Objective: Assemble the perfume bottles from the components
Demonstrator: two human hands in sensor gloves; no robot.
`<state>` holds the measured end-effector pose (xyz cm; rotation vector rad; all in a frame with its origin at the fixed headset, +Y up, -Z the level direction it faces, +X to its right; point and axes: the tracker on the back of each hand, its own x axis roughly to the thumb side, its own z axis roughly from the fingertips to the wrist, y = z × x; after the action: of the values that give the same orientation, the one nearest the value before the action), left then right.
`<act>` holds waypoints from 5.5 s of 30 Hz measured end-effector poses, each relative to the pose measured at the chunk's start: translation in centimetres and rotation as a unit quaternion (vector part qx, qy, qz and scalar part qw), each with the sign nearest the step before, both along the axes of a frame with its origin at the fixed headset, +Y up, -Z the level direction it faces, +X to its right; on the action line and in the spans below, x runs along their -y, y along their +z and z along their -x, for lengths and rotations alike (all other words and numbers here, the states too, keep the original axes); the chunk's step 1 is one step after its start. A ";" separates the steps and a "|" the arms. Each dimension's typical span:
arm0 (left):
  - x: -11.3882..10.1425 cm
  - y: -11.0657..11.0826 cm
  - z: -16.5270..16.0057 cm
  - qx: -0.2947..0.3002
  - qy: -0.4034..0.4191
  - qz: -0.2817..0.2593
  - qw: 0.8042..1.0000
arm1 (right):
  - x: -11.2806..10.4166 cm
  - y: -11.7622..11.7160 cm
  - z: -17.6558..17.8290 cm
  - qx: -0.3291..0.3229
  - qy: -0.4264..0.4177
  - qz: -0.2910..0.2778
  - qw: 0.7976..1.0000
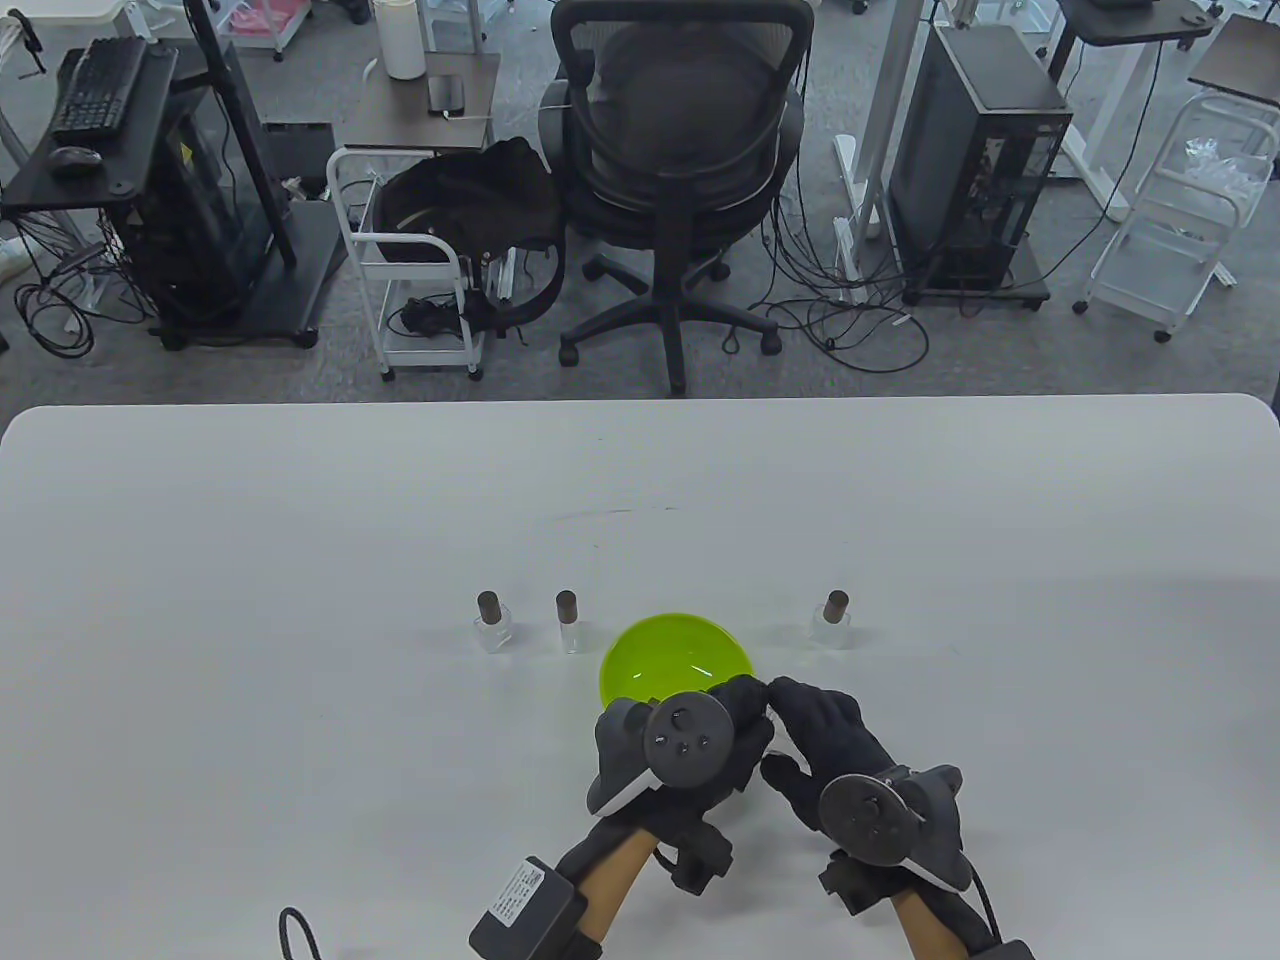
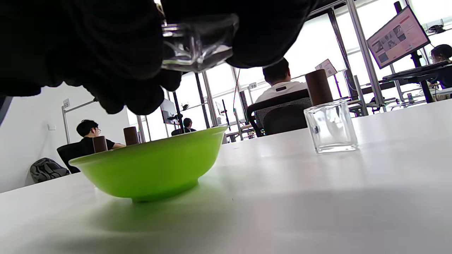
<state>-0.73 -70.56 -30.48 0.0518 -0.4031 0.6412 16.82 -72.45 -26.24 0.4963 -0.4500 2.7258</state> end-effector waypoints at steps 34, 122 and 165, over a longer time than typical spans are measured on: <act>-1.1 -3.2 1.2 0.046 -0.369 0.004 0.928 | 0.0 -1.4 -3.5 0.041 -0.041 0.036 0.998; -2.7 0.5 3.1 0.109 0.026 -0.108 0.988 | -0.6 -0.9 -2.6 -0.052 -0.123 0.064 0.989; 2.4 0.4 15.3 -0.091 -0.224 -0.027 0.970 | 4.2 -8.5 -14.9 0.301 -0.133 0.246 0.912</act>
<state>-16.03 -72.96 -30.11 0.0674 -0.2410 0.1757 31.70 -76.67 -34.72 -0.5153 0.0481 2.5333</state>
